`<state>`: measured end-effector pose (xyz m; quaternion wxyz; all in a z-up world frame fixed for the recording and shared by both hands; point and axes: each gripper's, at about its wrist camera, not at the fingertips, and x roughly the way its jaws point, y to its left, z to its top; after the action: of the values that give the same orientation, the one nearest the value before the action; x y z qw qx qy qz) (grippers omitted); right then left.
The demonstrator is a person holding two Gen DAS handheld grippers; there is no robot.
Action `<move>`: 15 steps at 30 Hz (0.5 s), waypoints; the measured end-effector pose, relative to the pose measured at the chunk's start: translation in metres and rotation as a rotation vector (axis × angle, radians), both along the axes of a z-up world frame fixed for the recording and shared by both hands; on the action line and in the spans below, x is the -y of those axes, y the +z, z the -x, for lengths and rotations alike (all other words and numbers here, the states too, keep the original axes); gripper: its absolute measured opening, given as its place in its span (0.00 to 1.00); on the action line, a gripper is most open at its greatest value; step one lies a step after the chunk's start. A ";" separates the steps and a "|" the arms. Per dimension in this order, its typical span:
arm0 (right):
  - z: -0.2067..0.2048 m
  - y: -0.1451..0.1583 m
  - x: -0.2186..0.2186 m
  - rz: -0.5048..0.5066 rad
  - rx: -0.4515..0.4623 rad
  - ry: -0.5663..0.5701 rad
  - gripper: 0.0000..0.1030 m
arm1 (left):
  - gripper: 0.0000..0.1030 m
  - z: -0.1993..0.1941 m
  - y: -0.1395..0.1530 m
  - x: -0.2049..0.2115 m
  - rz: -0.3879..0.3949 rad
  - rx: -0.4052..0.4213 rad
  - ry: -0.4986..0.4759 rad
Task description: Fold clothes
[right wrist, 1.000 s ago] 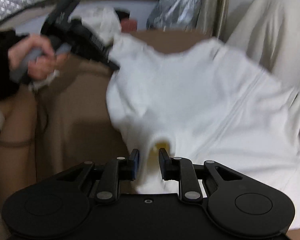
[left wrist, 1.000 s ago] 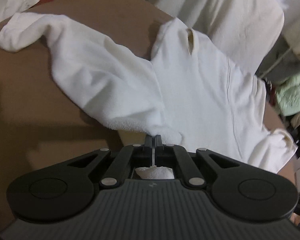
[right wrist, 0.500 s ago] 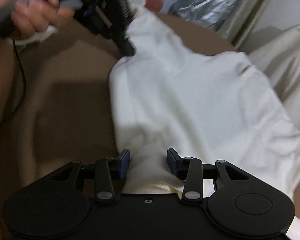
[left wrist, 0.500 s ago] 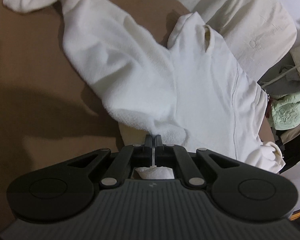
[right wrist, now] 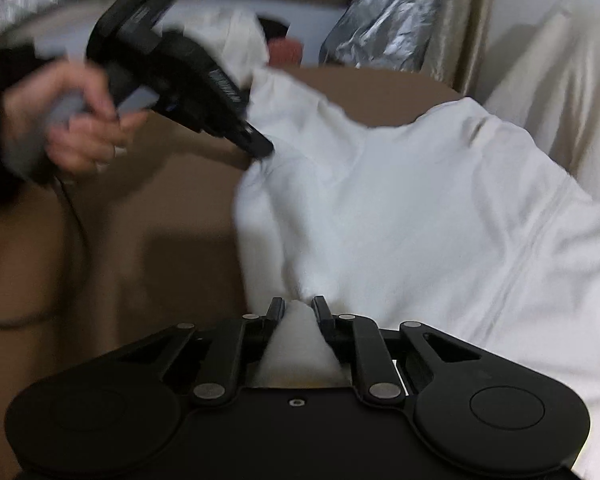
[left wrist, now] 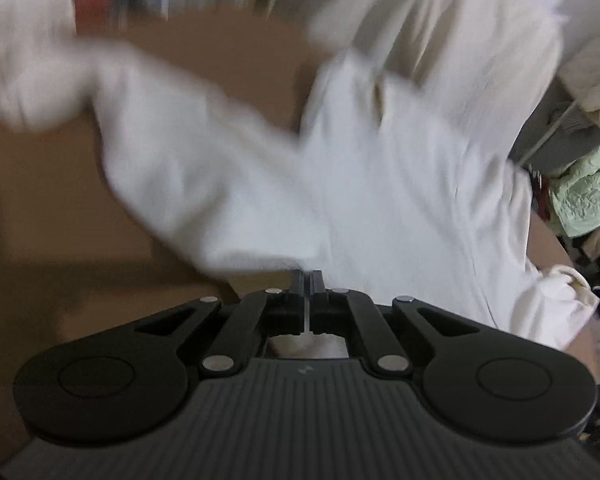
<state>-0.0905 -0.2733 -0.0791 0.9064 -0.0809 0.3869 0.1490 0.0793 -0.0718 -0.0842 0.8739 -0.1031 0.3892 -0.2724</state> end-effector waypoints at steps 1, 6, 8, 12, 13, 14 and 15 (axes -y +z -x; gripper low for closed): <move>0.009 0.008 0.011 -0.050 0.008 0.000 0.17 | 0.00 0.009 0.011 -0.008 -0.012 0.073 0.038; 0.022 -0.027 0.033 -0.105 -0.108 -0.005 0.17 | 0.00 0.007 -0.010 -0.029 0.066 -0.104 0.077; 0.021 -0.041 0.023 -0.038 -0.119 0.017 0.19 | 0.01 -0.005 -0.030 -0.026 0.070 -0.227 0.061; 0.013 -0.038 0.007 0.045 -0.141 0.037 0.30 | 0.03 -0.016 -0.049 -0.018 0.074 -0.330 0.033; 0.010 -0.035 0.005 0.065 -0.140 0.047 0.32 | 0.07 -0.016 -0.049 -0.016 0.070 -0.328 0.026; 0.008 -0.032 0.004 0.084 -0.140 0.057 0.33 | 0.08 -0.016 -0.049 -0.013 0.060 -0.322 0.018; 0.009 -0.025 0.002 0.101 -0.130 0.063 0.33 | 0.11 -0.016 -0.049 -0.010 0.054 -0.318 0.011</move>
<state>-0.0998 -0.2755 -0.1042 0.8690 -0.1291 0.4492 0.1627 0.0949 -0.0614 -0.1332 0.7996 -0.1705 0.5146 -0.2585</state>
